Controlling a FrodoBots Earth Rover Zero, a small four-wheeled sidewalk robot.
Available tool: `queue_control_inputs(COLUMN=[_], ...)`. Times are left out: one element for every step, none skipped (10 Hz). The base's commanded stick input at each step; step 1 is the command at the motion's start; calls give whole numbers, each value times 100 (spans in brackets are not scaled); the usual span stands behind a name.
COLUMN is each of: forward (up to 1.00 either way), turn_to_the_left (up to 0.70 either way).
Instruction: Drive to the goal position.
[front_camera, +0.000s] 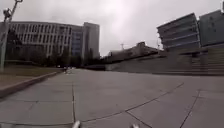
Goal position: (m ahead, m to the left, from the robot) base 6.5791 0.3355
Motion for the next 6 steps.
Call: queue_control_inputs(forward=[70, 70, 70, 70, 70, 70], turn_to_the_left=[-1, -1, -1, -1, -1, -1])
